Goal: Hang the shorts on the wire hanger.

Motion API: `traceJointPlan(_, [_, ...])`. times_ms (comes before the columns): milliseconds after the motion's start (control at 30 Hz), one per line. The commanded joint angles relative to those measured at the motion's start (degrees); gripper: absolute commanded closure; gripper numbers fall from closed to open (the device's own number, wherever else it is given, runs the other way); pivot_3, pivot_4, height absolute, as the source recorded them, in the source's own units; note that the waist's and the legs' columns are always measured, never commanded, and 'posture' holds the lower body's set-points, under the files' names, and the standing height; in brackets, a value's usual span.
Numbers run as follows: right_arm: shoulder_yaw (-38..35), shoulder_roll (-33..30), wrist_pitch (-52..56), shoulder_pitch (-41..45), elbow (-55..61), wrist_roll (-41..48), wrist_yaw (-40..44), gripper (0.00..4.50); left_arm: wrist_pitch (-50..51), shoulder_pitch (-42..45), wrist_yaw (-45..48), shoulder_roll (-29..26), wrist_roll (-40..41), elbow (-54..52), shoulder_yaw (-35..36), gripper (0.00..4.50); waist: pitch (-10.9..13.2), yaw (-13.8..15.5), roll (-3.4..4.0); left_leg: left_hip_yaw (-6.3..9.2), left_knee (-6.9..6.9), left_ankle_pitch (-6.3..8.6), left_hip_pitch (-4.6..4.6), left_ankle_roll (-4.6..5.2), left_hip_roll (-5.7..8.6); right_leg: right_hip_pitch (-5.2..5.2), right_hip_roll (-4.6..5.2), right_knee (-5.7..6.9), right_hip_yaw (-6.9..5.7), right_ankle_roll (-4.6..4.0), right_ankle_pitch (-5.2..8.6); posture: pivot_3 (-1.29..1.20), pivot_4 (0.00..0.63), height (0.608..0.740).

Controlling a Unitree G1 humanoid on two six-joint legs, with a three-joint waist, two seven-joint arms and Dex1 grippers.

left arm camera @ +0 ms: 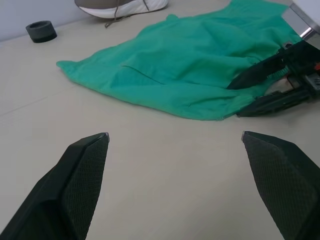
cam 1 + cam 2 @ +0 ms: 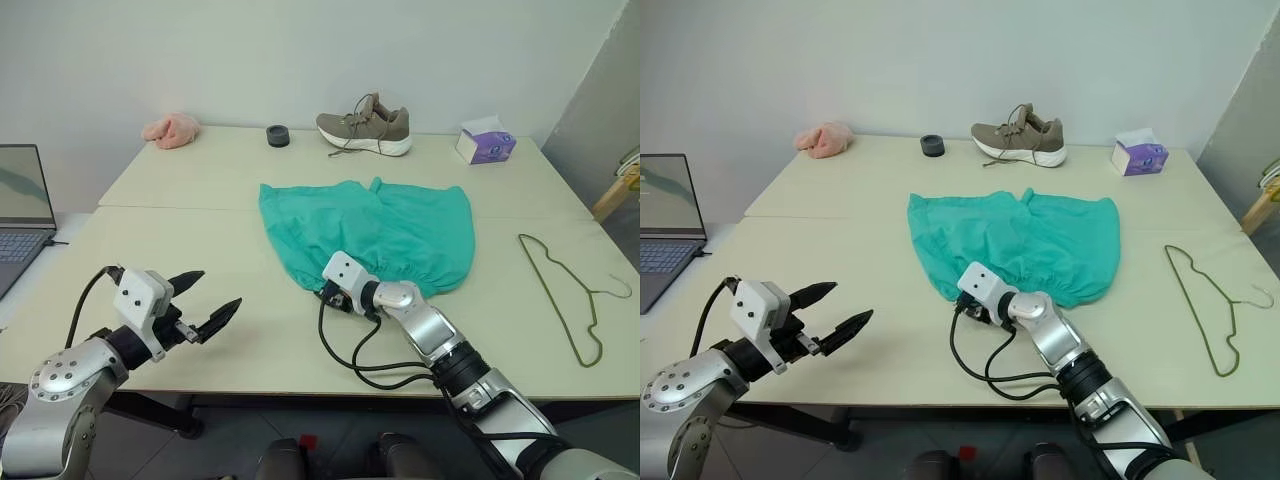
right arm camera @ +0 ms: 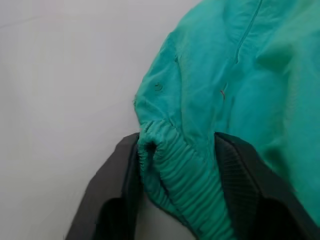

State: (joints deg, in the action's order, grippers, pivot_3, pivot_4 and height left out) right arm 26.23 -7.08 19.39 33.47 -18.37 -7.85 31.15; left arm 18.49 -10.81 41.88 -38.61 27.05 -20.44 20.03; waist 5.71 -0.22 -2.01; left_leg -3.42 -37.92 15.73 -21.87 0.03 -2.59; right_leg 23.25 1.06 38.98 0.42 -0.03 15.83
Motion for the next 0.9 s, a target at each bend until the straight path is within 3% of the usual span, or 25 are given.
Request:
traceJointPlan(33, [-0.83, -0.72, -0.74, -0.25, 1.76, -0.94, -0.37, 3.42, -0.51, 1.34, -0.19, -0.02, -0.44, -2.17, -0.91, 0.0, 0.0, -0.01, 0.0, 0.0, 0.0, 0.0, 0.0, 0.0, 0.0, 0.0, 0.0, 0.0, 0.0, 0.0, 0.0, 0.02, 0.089, 0.74])
traceJointPlan(133, [-0.9, -1.27, -1.7, -0.36, 3.38, -1.45, -0.5, 4.47, -0.72, 2.24, -0.37, 0.23, -0.86, -1.81, -1.89, 0.0, 0.0, -0.07, 0.0, 0.0, 0.0, 0.0, 0.0, 0.0, 0.0, 0.0, 0.0, 0.0, 0.0, 0.0, 0.0, 0.01, 0.089, 0.74])
traceJointPlan(333, [-2.25, -6.35, 2.33, -2.15, 16.1, 2.66, 7.39, 4.49, -5.63, 7.03, 0.0, -0.53, -5.75, 2.57, -4.15, 0.0, 0.09, -0.3, 0.12, -0.02, 0.0, 0.0, -0.03, 0.0, 0.01, 0.02, 0.0, -0.02, 0.01, 0.01, 0.0, -0.02, 0.089, 0.74])
traceJointPlan(600, [-5.31, -20.46, 10.75, -6.18, 37.16, 10.78, 21.04, 4.49, -16.22, 14.7, 1.59, -1.23, -13.87, 10.98, -8.62, 0.0, 0.33, -1.17, 0.2, 0.01, 0.01, 0.04, -0.07, -0.05, 0.02, 0.02, 0.01, -0.07, -0.04, 0.02, 0.01, -0.06, 0.096, 0.74])
traceJointPlan(900, [-9.92, -25.03, 21.76, -5.95, 50.98, 21.09, 23.61, 4.49, -30.51, 24.42, 0.68, -1.0, -24.07, 27.28, -15.17, 0.0, 0.52, -3.09, 0.13, 0.01, 0.01, 0.04, -0.06, -0.05, -0.03, 0.03, -0.04, -0.04, -0.04, 0.03, 0.0, -0.13, 0.1, 0.74])
